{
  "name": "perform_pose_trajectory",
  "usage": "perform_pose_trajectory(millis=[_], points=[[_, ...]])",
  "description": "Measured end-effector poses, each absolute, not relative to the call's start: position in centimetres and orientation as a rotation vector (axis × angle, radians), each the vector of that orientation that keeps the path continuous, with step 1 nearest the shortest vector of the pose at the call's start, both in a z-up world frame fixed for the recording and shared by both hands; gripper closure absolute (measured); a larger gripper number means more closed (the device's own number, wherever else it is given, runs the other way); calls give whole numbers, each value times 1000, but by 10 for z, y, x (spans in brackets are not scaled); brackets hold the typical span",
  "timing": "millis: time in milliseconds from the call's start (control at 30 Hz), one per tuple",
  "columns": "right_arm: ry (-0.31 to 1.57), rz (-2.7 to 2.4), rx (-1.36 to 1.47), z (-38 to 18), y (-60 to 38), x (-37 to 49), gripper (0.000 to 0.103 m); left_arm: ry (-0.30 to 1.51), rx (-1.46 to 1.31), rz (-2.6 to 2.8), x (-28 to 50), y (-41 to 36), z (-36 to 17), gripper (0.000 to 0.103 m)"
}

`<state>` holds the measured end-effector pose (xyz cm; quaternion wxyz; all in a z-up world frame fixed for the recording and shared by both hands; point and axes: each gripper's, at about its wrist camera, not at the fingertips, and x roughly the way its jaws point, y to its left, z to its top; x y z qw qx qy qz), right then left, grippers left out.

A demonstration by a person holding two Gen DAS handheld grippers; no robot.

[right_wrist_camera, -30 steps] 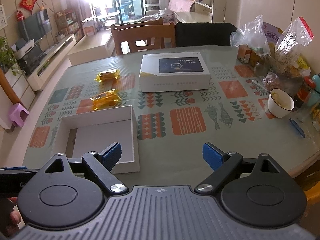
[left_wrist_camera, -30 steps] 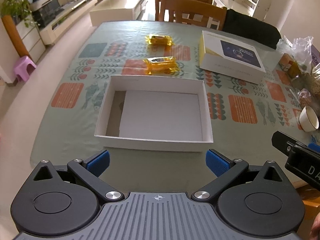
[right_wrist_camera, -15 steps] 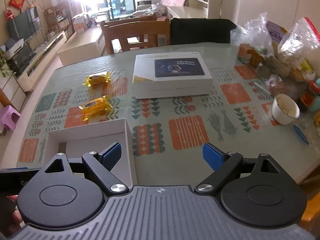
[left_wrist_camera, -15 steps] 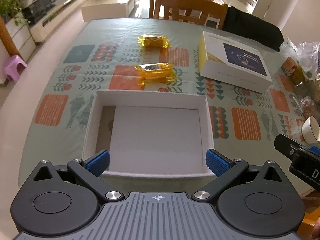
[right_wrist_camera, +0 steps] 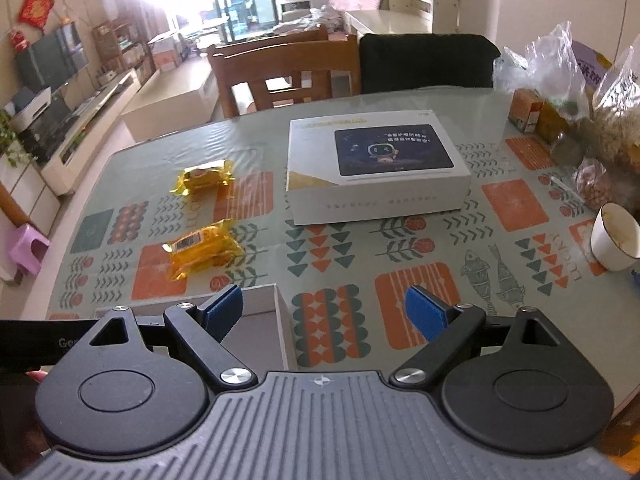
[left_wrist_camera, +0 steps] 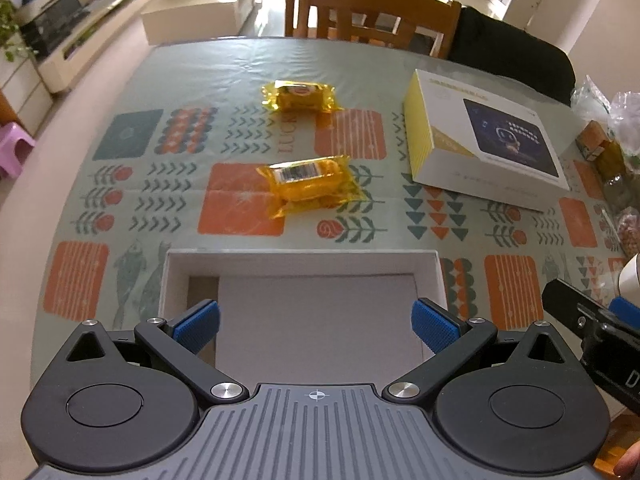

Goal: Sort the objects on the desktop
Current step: 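Move the left tool toward the barcoded yellow snack cake, then close the left tool on the barcoded yellow snack cake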

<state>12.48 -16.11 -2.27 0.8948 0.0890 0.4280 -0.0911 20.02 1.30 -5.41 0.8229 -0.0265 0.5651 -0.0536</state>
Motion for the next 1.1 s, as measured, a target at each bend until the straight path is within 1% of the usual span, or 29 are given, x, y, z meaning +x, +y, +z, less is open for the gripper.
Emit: perform_pose_trajectory(millis=[33,100,333,867,1100], points=[[888,-191,186,-24,-160,130,0,1206,-55,-117,205,13,-55,0],[893,-204,202,-36,-193,137,0,1214,-55,-123,215,12,-58,0],[935,-232,272,-40,-193,156,0,1234,-52,-122,238,11,-67,0],[993,-132,216,-60,-209,231,0,1246,-72,2,291,2,-71,0],[1018,-81,191,-69,-217,264,0,1249,-58,72,337,0,-91,0]])
